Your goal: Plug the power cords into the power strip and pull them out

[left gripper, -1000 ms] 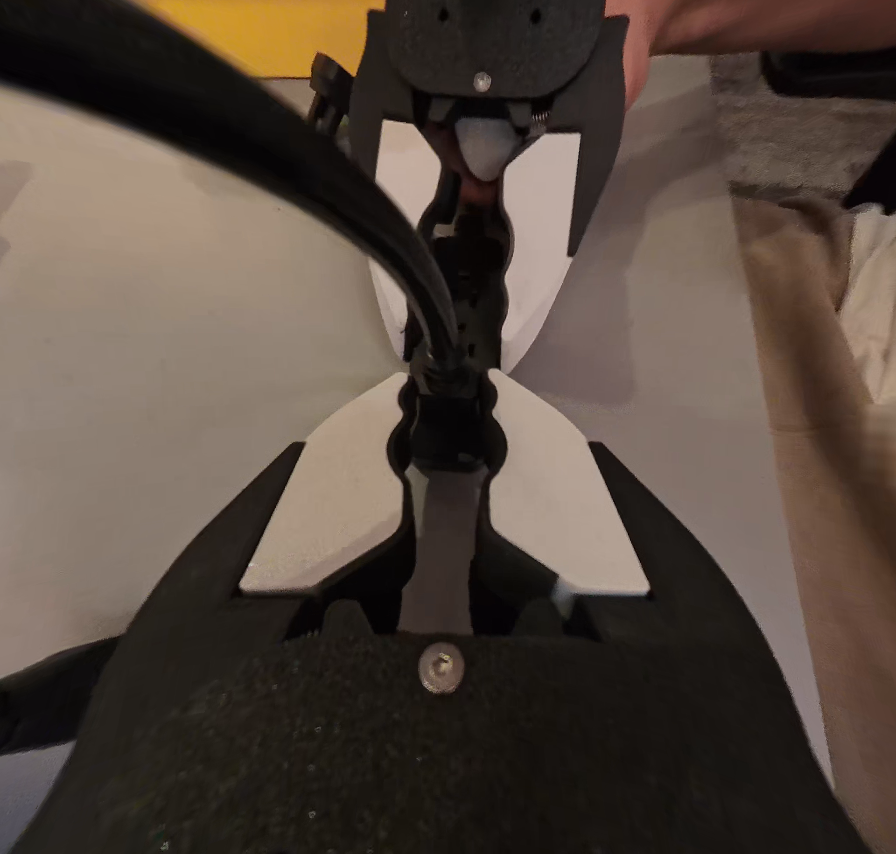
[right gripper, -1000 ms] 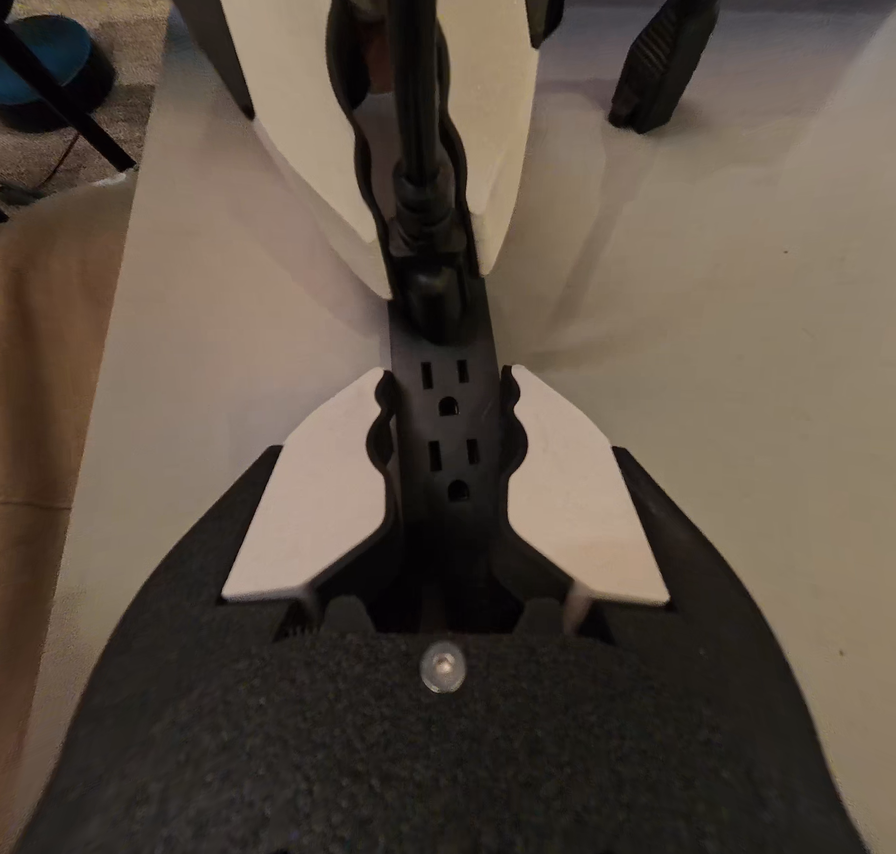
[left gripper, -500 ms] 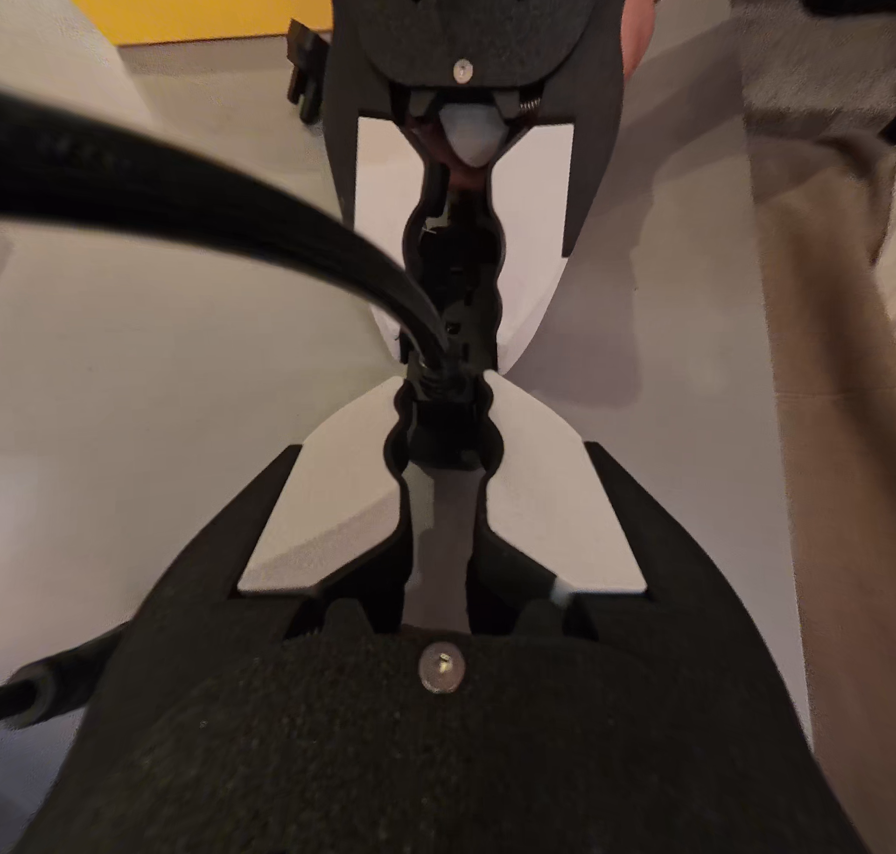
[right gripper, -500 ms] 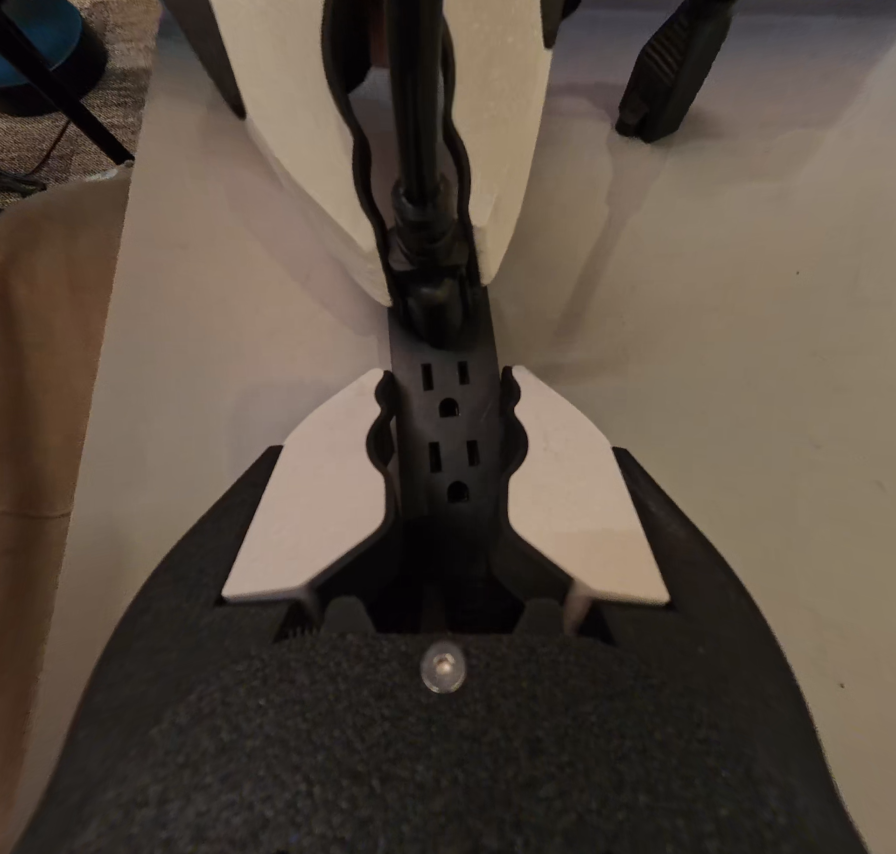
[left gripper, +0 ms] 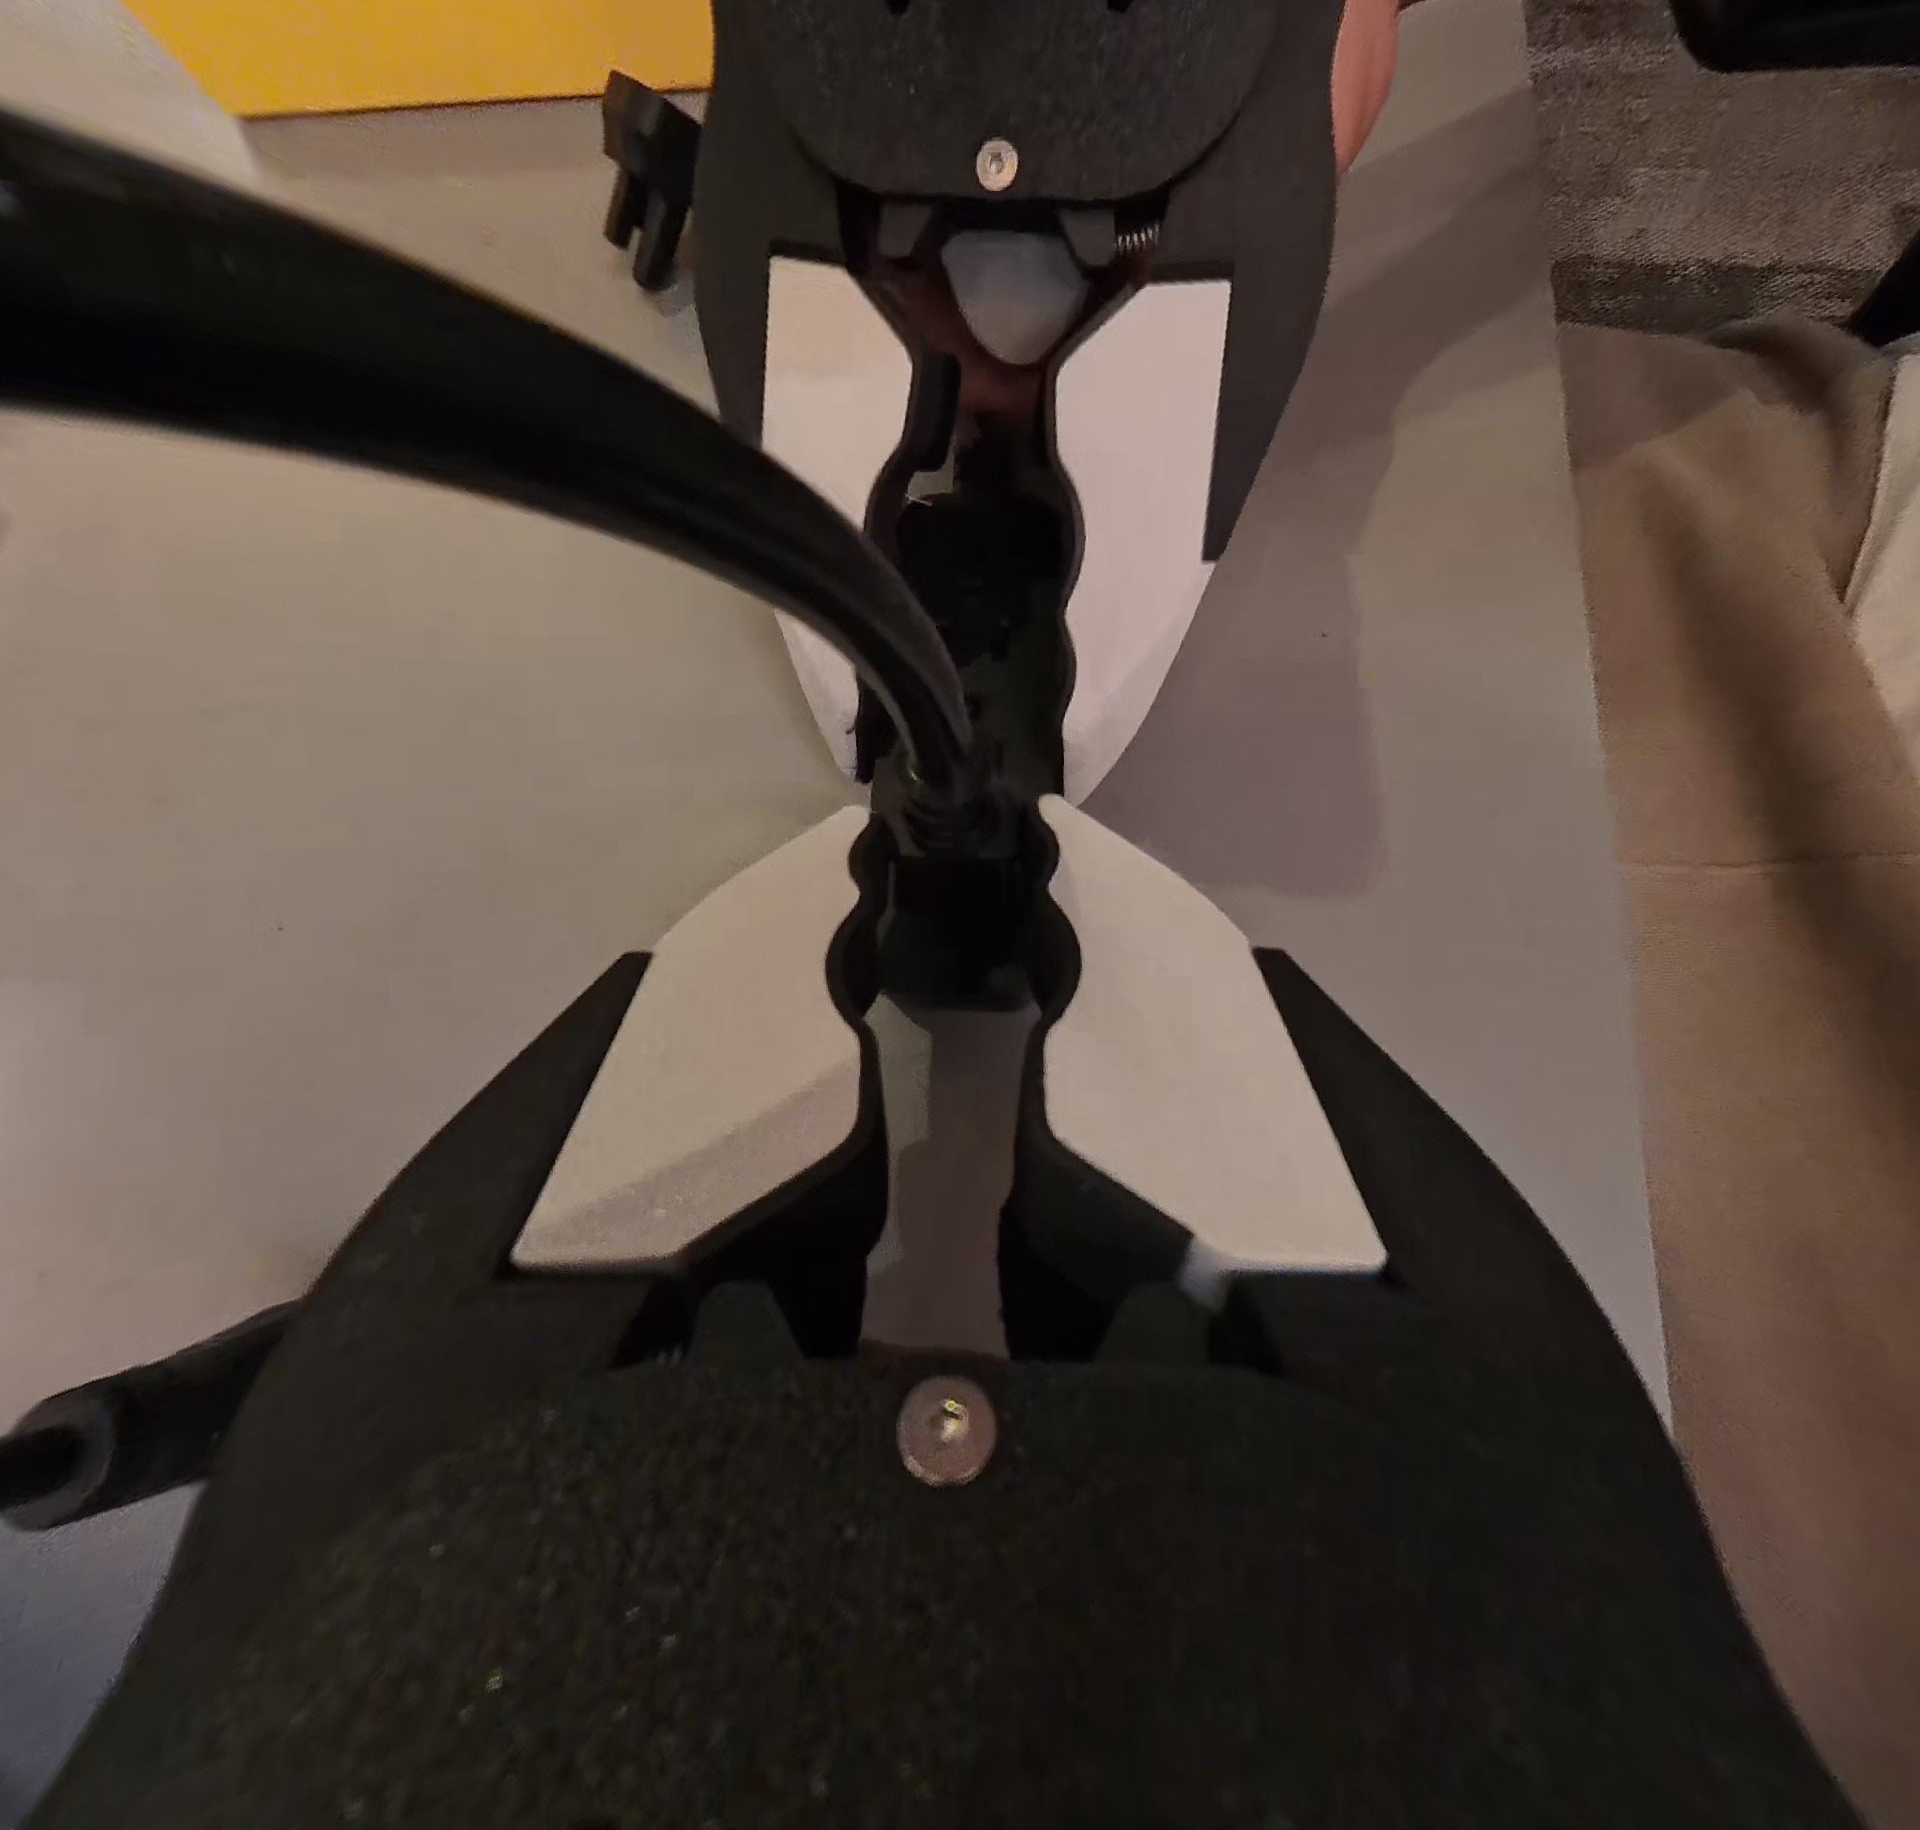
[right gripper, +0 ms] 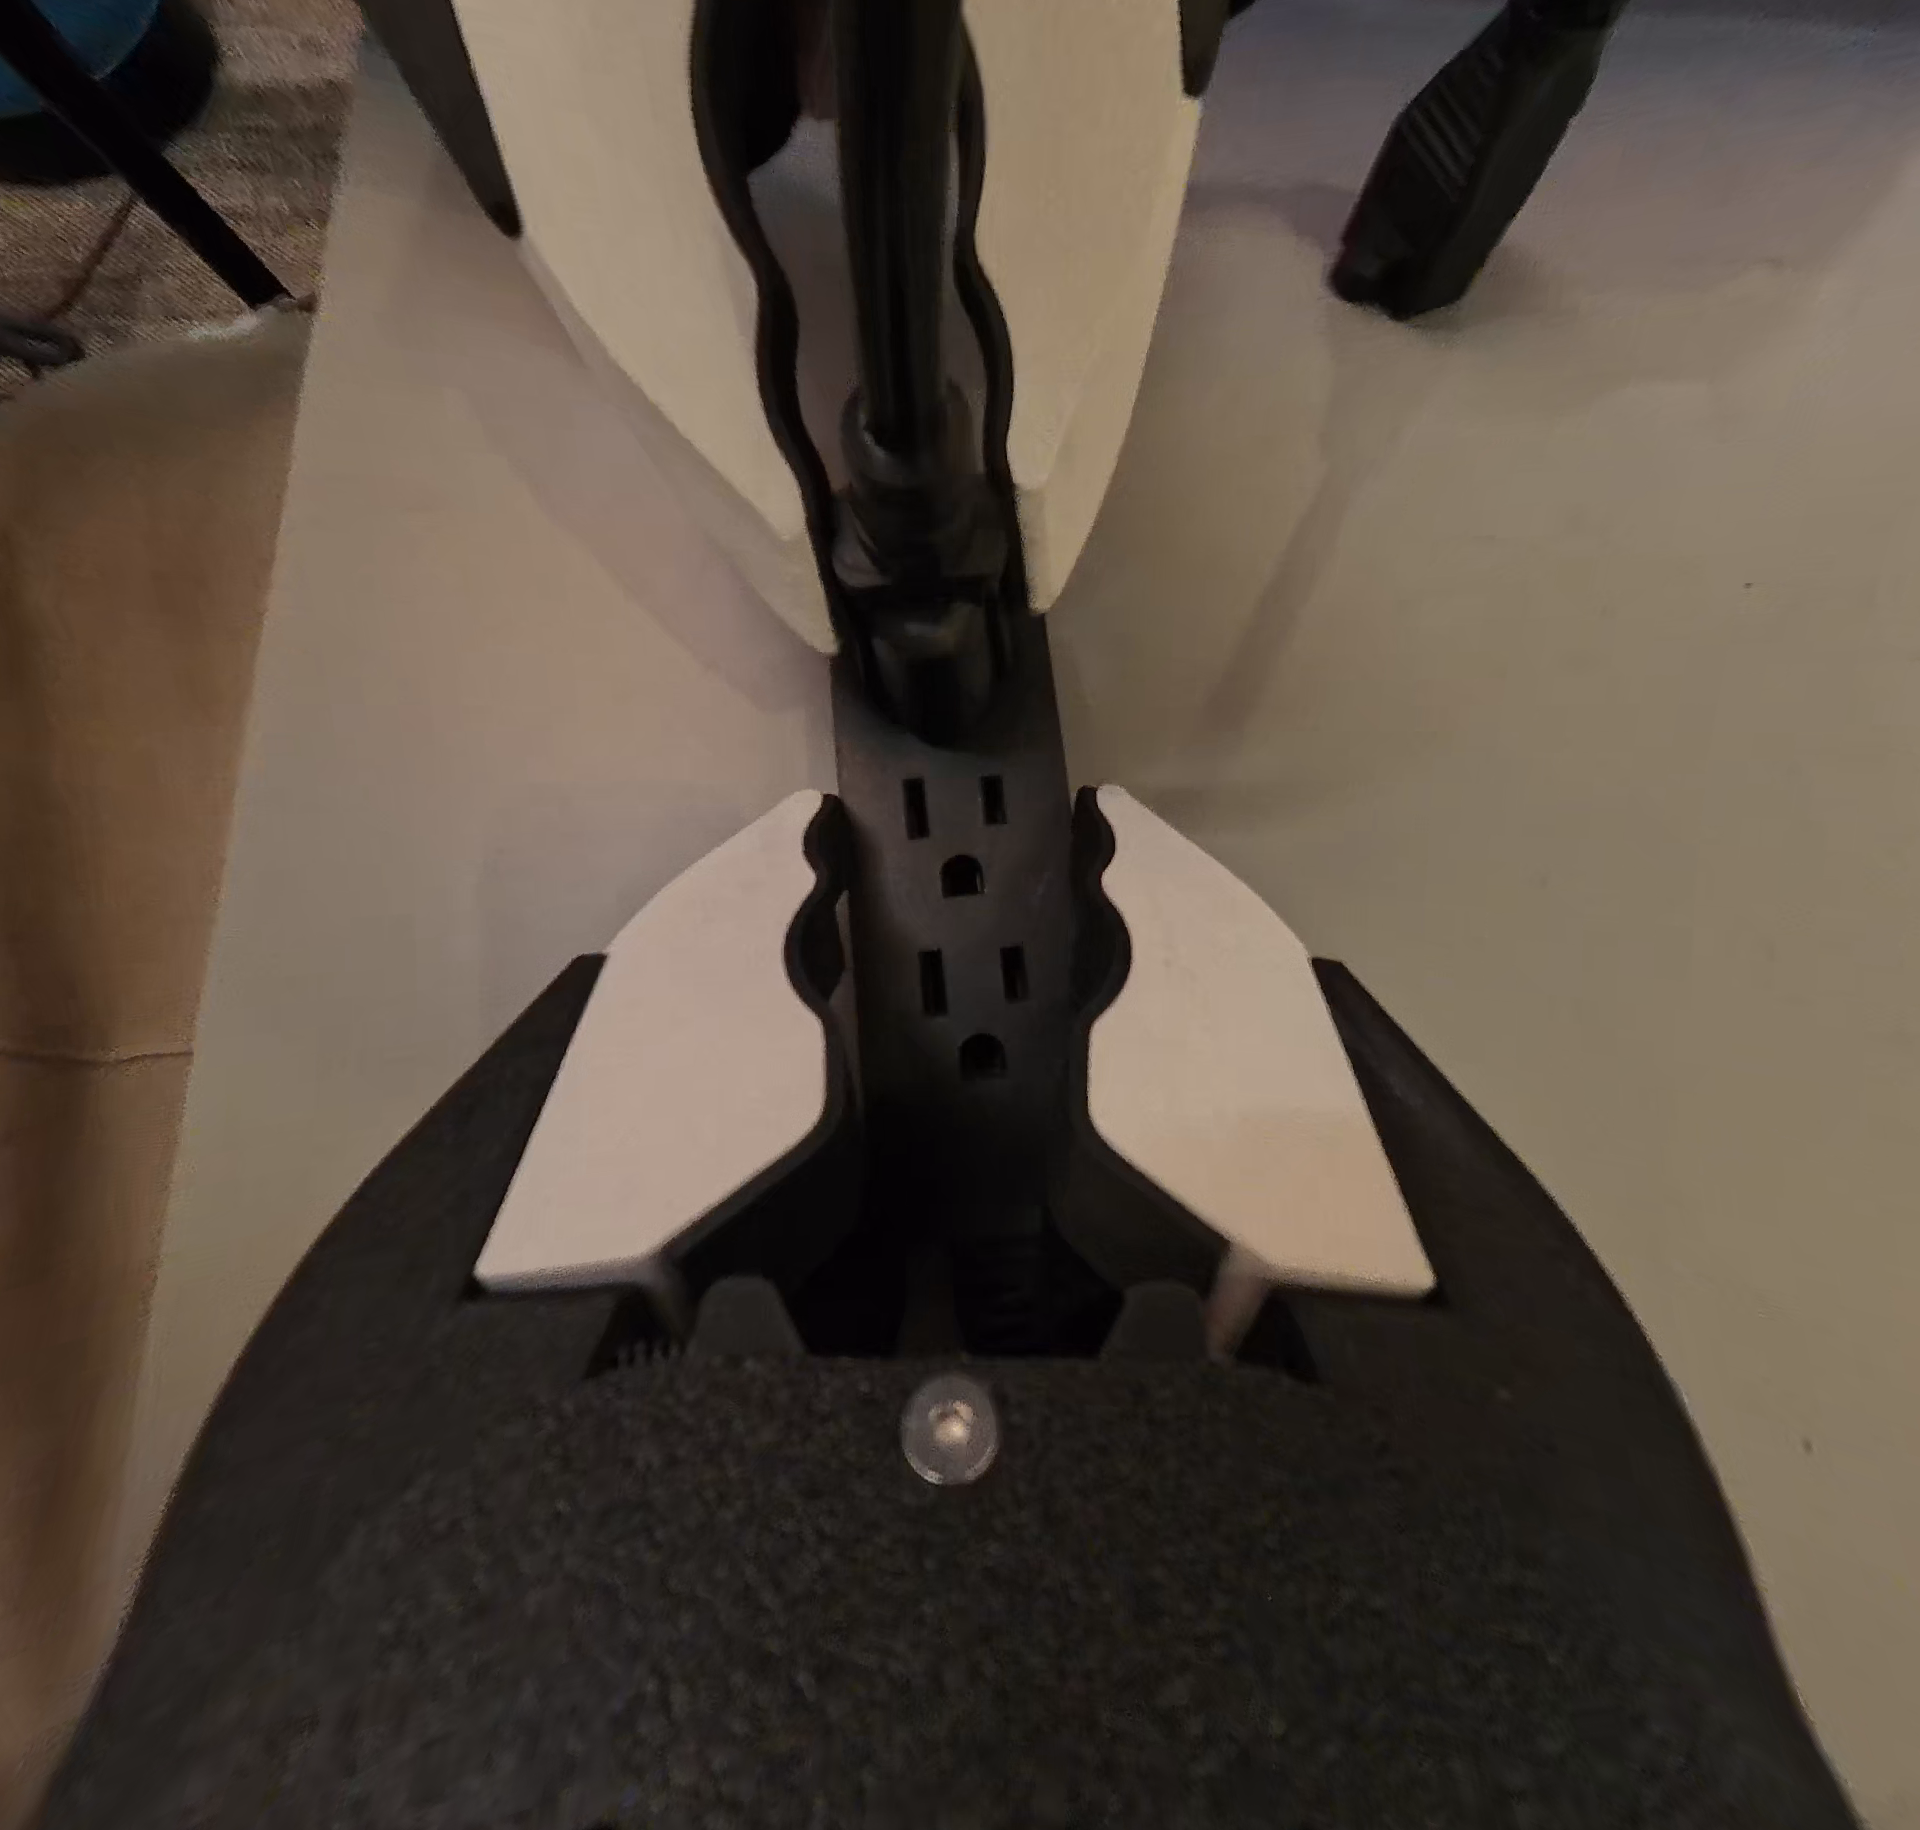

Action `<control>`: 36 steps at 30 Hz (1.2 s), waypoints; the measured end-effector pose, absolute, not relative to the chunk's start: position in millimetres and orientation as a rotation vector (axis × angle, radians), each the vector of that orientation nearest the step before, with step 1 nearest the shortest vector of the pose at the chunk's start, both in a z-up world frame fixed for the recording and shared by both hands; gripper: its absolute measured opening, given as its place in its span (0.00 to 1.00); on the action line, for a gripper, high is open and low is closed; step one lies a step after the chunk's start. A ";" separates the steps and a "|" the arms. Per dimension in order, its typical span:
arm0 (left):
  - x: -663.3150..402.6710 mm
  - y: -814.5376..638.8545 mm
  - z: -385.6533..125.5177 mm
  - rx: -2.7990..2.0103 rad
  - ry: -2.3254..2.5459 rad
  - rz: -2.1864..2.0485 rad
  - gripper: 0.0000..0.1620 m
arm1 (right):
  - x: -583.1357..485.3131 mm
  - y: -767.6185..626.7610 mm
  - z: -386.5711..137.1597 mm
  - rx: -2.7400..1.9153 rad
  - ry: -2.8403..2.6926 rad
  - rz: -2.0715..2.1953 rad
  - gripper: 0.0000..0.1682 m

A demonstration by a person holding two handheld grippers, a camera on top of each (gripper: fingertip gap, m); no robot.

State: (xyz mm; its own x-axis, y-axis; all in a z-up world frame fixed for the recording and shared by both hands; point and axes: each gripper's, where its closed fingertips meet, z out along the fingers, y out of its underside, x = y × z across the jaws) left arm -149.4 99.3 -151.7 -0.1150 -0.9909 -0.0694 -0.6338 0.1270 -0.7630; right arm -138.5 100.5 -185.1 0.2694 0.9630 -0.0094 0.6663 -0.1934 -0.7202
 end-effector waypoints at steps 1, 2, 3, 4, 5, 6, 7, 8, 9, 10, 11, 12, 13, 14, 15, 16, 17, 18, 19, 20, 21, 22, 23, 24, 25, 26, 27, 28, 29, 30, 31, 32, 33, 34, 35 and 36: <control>-148.1 99.2 -151.7 -1.571 1.813 -0.773 0.14 | -137.1 101.4 -185.0 -1.946 -1.464 0.620 0.25; -147.3 98.7 -151.8 -1.568 1.802 -0.786 0.14 | -136.0 101.0 -185.0 -1.950 -1.455 0.621 0.25; -147.3 97.8 -151.9 -1.561 1.789 -0.807 0.14 | -135.6 99.7 -185.0 -1.936 -1.454 0.625 0.26; -147.8 97.0 -152.1 -1.555 1.774 -0.837 0.14 | -135.1 97.9 -185.1 -1.927 -1.454 0.642 0.26; -148.9 97.3 -152.4 -1.558 1.756 -0.872 0.14 | -133.8 97.2 -185.3 -1.926 -1.457 0.654 0.26; -149.5 97.8 -152.4 -1.560 1.743 -0.895 0.14 | -133.9 97.4 -185.3 -1.928 -1.456 0.661 0.26; -150.3 97.7 -152.5 -1.556 1.743 -0.902 0.14 | -134.5 97.4 -185.2 -1.926 -1.454 0.660 0.26; -151.1 97.3 -152.6 -1.553 1.748 -0.904 0.14 | -135.3 96.7 -185.2 -1.925 -1.450 0.663 0.26; -151.4 96.7 -152.4 -1.551 1.750 -0.903 0.14 | -136.0 95.9 -185.2 -1.926 -1.447 0.662 0.26; -150.9 96.6 -152.3 -1.557 1.751 -0.903 0.14 | -136.2 95.7 -185.2 -1.927 -1.444 0.656 0.26; -149.4 96.5 -152.0 -1.565 1.764 -0.883 0.14 | -136.2 96.2 -185.3 -1.935 -1.440 0.652 0.26; -146.9 96.3 -151.5 -1.571 1.785 -0.840 0.14 | -136.5 96.7 -185.3 -1.944 -1.449 0.641 0.26; -144.5 96.9 -151.4 -1.581 1.801 -0.793 0.14 | -134.4 98.0 -185.4 -1.957 -1.462 0.612 0.25; -142.3 97.4 -151.4 -1.583 1.801 -0.767 0.14 | -132.1 99.1 -185.3 -1.964 -1.467 0.594 0.25; -141.3 97.2 -151.4 -1.580 1.796 -0.770 0.14 | -130.7 99.2 -185.1 -1.965 -1.460 0.596 0.25; -141.3 96.8 -151.5 -1.576 1.790 -0.784 0.14 | -130.3 98.3 -185.2 -1.956 -1.448 0.609 0.26; -141.6 96.0 -151.7 -1.573 1.783 -0.798 0.14 | -130.1 96.9 -185.1 -1.936 -1.447 0.632 0.26; -142.5 95.4 -151.9 -1.570 1.775 -0.814 0.14 | -129.2 95.4 -185.3 -1.930 -1.447 0.660 0.26; -143.2 94.9 -152.0 -1.566 1.763 -0.842 0.14 | -127.6 95.0 -185.2 -1.932 -1.449 0.659 0.26; -144.3 94.1 -152.2 -1.565 1.757 -0.873 0.14 | -128.2 94.1 -185.3 -1.933 -1.453 0.652 0.26; -145.5 93.2 -152.1 -1.561 1.756 -0.894 0.14 | -129.4 92.4 -185.4 -1.934 -1.453 0.665 0.26; -146.2 92.7 -152.0 -1.559 1.754 -0.904 0.14 | -130.1 91.7 -185.3 -1.932 -1.447 0.670 0.26; -146.3 92.2 -151.9 -1.561 1.751 -0.913 0.14 | -130.5 91.2 -185.4 -1.930 -1.445 0.669 0.26; -145.9 92.1 -151.6 -1.564 1.750 -0.916 0.14 | -130.4 91.0 -185.4 -1.933 -1.441 0.671 0.26; -145.2 93.2 -151.1 -1.570 1.753 -0.908 0.14 | -131.0 91.9 -185.3 -1.938 -1.436 0.667 0.26; -142.5 93.7 -150.6 -1.579 1.758 -0.895 0.14 | -131.5 93.6 -185.2 -1.947 -1.440 0.645 0.26; -139.5 95.1 -150.1 -1.584 1.760 -0.865 0.14 | -130.4 95.5 -185.4 -1.961 -1.453 0.621 0.25; -137.8 96.0 -149.5 -1.585 1.760 -0.848 0.14 | -128.2 97.1 -185.2 -1.971 -1.460 0.615 0.25; -138.0 95.6 -149.8 -1.582 1.764 -0.846 0.14 | -128.1 97.2 -184.9 -1.969 -1.450 0.626 0.25; -138.6 94.9 -150.3 -1.577 1.760 -0.856 0.14 | -128.2 96.6 -185.5 -1.957 -1.442 0.634 0.26; -139.1 93.9 -150.9 -1.572 1.751 -0.870 0.14 | -128.1 95.0 -185.3 -1.943 -1.440 0.660 0.26; -140.5 93.7 -151.0 -1.566 1.747 -0.880 0.14 | -127.0 93.8 -185.5 -1.940 -1.445 0.671 0.26; -142.0 93.5 -151.3 -1.560 1.746 -0.894 0.14 | -125.9 93.5 -185.5 -1.938 -1.453 0.664 0.26; -143.3 93.3 -151.4 -1.557 1.743 -0.912 0.14 | -126.7 93.2 -185.4 -1.937 -1.451 0.667 0.26; -144.8 92.7 -151.4 -1.552 1.742 -0.928 0.14 | -127.9 92.4 -185.3 -1.937 -1.445 0.681 0.26; -146.2 92.2 -151.3 -1.546 1.744 -0.937 0.14 | -129.0 91.5 -185.1 -1.932 -1.443 0.687 0.26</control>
State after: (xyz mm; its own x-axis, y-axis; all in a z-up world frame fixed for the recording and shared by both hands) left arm -146.2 92.2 -151.3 -0.1231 -0.9924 0.0067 -0.5530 0.0630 -0.8308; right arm -129.0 91.5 -185.1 0.2662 0.9631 -0.0401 0.6382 -0.2073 -0.7414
